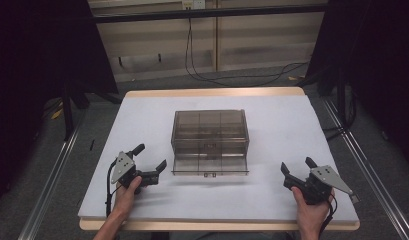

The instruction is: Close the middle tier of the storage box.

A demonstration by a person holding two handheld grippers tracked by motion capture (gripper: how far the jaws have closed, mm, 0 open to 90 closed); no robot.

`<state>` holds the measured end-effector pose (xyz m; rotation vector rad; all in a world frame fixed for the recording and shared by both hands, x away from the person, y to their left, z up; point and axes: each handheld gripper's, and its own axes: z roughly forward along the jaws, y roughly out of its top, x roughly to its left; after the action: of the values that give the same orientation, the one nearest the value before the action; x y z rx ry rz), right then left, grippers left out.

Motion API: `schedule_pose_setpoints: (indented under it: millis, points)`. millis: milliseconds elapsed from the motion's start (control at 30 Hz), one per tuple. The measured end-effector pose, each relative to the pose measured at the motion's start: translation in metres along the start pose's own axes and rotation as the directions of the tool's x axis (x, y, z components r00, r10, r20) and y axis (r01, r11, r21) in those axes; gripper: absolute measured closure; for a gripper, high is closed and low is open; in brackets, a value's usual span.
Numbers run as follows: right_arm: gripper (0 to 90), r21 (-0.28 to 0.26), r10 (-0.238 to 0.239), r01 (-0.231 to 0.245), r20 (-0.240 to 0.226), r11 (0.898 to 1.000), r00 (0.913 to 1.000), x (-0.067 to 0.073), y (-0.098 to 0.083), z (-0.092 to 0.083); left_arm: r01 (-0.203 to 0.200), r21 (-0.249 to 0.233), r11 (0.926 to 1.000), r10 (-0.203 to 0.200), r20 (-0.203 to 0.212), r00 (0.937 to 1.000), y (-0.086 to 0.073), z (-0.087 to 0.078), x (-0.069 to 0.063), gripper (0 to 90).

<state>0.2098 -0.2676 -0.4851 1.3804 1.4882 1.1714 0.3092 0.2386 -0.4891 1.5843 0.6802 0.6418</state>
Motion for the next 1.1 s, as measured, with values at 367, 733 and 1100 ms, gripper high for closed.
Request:
schedule_pose_setpoints:
  millis: [367, 733, 1100]
  points:
    - [34.5, 0.048, 0.006, -0.004, -0.044, 0.999, 0.9990, 0.006, 0.003, 0.003, 0.005, -0.001, 1.0000, -0.005, 0.000, 1.0000, 0.000, 0.000, 0.000, 0.9]
    - [56.5, 0.059, -0.012, 0.022, -0.176, 0.998, 0.9843, 0.029, 0.008, 0.003, 0.005, -0.001, 1.0000, -0.005, 0.001, 1.0000, 0.000, 0.000, 0.000, 0.8]
    - [68.9, 0.095, 0.010, 0.017, -0.272, 0.995, 0.9624, 0.047, 0.005, 0.004, 0.008, -0.002, 1.0000, -0.008, 0.003, 1.0000, 0.000, 0.000, 0.000, 0.8]
